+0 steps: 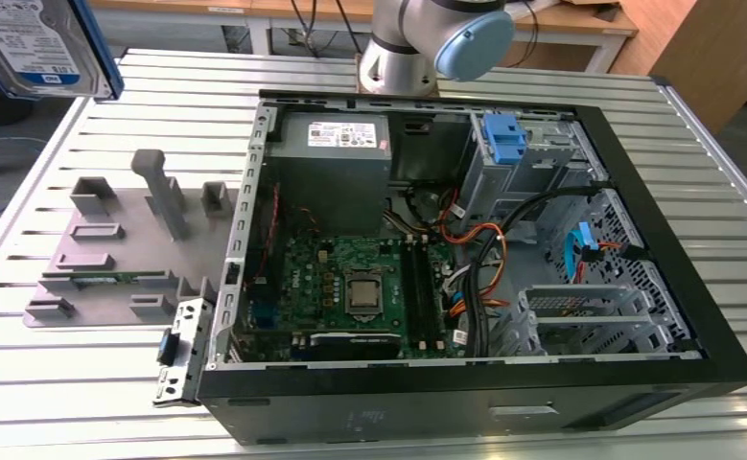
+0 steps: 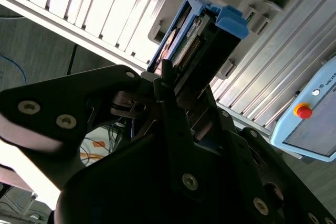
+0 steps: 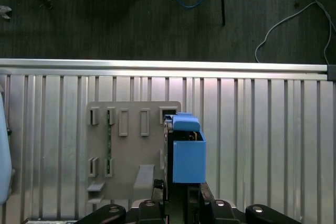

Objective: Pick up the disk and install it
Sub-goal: 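Pick up the disk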

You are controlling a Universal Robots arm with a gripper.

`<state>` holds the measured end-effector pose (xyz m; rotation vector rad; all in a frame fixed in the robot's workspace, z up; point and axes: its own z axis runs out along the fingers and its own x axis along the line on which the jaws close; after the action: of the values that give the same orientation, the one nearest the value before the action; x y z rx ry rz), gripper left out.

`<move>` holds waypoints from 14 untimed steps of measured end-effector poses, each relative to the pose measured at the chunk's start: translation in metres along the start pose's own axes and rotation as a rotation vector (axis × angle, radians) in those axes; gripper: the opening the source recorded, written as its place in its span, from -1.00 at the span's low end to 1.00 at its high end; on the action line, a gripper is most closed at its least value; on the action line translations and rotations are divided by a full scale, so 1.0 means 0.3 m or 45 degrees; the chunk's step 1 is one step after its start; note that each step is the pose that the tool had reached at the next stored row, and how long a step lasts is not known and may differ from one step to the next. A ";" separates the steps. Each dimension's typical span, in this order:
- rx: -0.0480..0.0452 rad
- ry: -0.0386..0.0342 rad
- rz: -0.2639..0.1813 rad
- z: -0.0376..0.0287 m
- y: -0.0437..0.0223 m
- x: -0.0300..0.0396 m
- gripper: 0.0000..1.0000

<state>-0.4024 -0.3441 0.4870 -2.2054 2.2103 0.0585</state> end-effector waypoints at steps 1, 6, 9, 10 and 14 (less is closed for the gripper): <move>0.000 0.0000 0.000 -0.001 0.000 0.000 -0.30; 0.000 0.0000 0.000 -0.013 0.000 -0.001 -0.30; 0.000 0.0000 0.000 -0.017 0.000 -0.001 -0.30; 0.000 0.0000 0.000 -0.017 0.000 -0.001 -0.30; 0.000 0.0000 0.000 -0.018 -0.004 -0.001 -0.30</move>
<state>-0.4012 -0.3441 0.4923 -2.2054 2.2103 0.0585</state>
